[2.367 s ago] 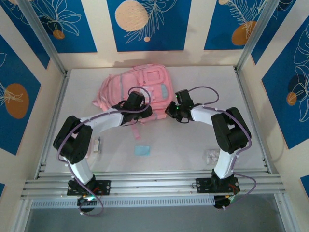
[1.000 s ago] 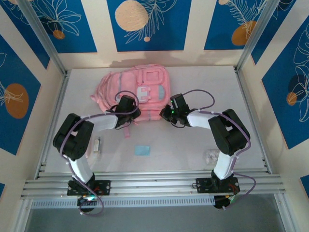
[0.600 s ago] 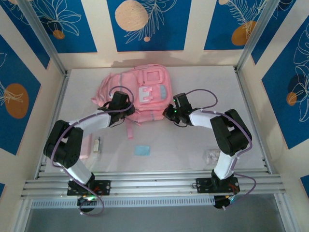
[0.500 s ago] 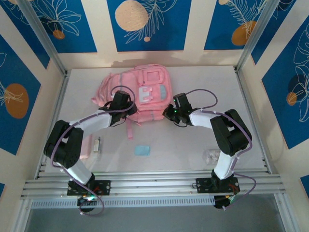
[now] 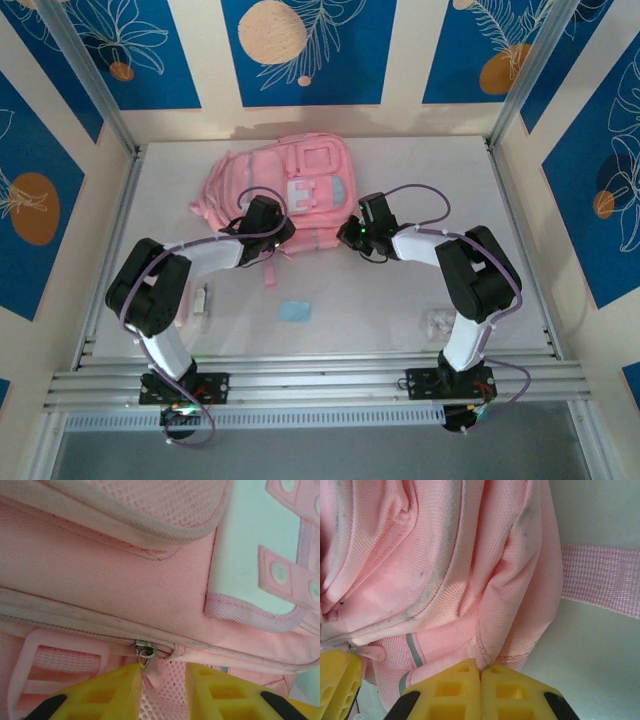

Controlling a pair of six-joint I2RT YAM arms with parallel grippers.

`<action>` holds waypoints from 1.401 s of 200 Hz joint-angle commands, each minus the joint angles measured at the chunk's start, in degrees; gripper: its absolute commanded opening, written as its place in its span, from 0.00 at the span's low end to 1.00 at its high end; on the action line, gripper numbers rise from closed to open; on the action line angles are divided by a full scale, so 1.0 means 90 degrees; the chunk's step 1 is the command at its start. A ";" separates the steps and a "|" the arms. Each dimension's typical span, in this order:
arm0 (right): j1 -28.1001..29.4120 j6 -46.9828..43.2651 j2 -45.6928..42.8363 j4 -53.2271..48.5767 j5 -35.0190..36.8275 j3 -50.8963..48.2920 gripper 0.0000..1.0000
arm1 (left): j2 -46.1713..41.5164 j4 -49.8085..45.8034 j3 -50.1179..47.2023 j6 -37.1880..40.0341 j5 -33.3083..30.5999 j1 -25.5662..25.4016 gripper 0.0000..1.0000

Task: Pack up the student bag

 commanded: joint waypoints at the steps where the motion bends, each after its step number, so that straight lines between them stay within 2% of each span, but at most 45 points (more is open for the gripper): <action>1: 0.0102 -0.0090 -0.0012 -0.0210 -0.0076 -0.0006 0.00 | 0.0121 0.0351 -0.0105 -0.0306 -0.0069 -0.0034 0.28; 83: 0.0112 -0.0082 0.0016 -0.0159 -0.0076 -0.0004 0.00 | -0.0070 0.0100 -0.0501 -0.0313 -0.0213 -0.0039 0.33; 139: 0.0122 -0.0099 -0.0021 -0.0207 -0.0077 -0.0025 0.00 | 0.0238 0.0345 0.0020 -0.0329 -0.0114 -0.0043 0.32; 238: 0.0122 -0.0058 0.0058 -0.0153 -0.0194 0.0030 0.00 | 0.0269 -0.0858 0.0614 0.0903 -0.0446 -0.0241 0.33; 280: 0.0122 -0.0069 0.0047 -0.0166 -0.0175 0.0013 0.00 | -0.0033 -0.1437 0.0892 0.1519 -0.0964 -0.0448 0.37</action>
